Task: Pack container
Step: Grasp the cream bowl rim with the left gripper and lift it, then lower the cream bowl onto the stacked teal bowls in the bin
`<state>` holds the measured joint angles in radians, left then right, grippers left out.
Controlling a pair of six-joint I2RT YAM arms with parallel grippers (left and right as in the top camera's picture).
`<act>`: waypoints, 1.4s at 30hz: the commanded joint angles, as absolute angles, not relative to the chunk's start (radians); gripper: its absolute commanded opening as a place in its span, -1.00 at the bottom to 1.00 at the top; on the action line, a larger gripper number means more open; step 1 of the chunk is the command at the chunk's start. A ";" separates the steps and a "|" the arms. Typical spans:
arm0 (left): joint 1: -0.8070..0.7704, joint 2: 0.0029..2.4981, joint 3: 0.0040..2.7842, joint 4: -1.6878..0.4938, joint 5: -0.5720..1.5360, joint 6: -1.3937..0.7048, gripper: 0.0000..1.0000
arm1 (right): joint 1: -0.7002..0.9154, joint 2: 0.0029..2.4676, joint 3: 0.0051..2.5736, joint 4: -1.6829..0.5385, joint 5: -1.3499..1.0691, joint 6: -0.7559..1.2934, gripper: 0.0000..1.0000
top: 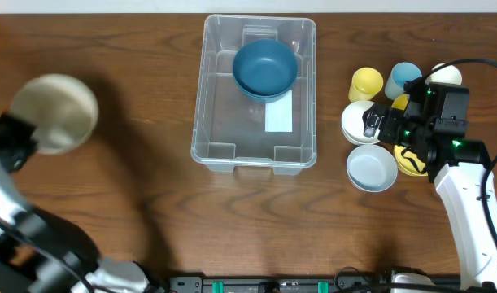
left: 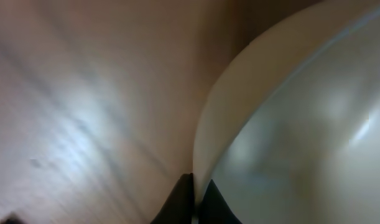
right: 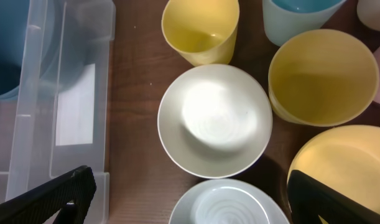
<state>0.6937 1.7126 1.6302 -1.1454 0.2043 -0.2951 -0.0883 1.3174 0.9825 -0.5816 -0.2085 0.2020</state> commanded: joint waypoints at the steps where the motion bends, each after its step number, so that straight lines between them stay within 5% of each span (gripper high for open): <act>1: 0.478 1.557 1.636 -1.158 0.250 -0.229 -0.88 | -0.091 1.315 1.000 -0.576 -0.206 0.213 0.98; 12: -0.172 1.534 1.634 -1.011 -0.046 -0.241 -0.88 | -0.091 1.315 1.000 -0.575 -0.207 0.247 0.98; 20: -0.289 1.719 1.634 -0.701 -0.036 -0.261 -0.88 | -0.091 1.315 1.000 -0.575 -0.207 0.247 0.98; 34: -0.316 1.935 1.634 -0.476 0.060 -0.323 -0.84 | -0.091 1.315 1.000 -0.584 -0.217 0.258 0.98; 36: -0.316 1.928 1.635 -0.472 0.088 -0.323 -0.66 | -0.091 1.315 1.000 -0.588 -0.217 0.258 0.99; 39: -0.316 1.894 1.635 -0.469 0.098 -0.329 0.13 | -0.091 1.315 1.000 -0.595 -0.217 0.258 0.99; 42: -0.315 1.824 1.636 -0.470 0.097 -0.335 0.37 | -0.091 1.315 1.000 -0.599 -0.217 0.258 0.99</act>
<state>-0.3119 1.9221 1.6306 -0.4709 0.0784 -0.3241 -0.0883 1.3174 0.9829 -0.5961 -0.2096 0.2455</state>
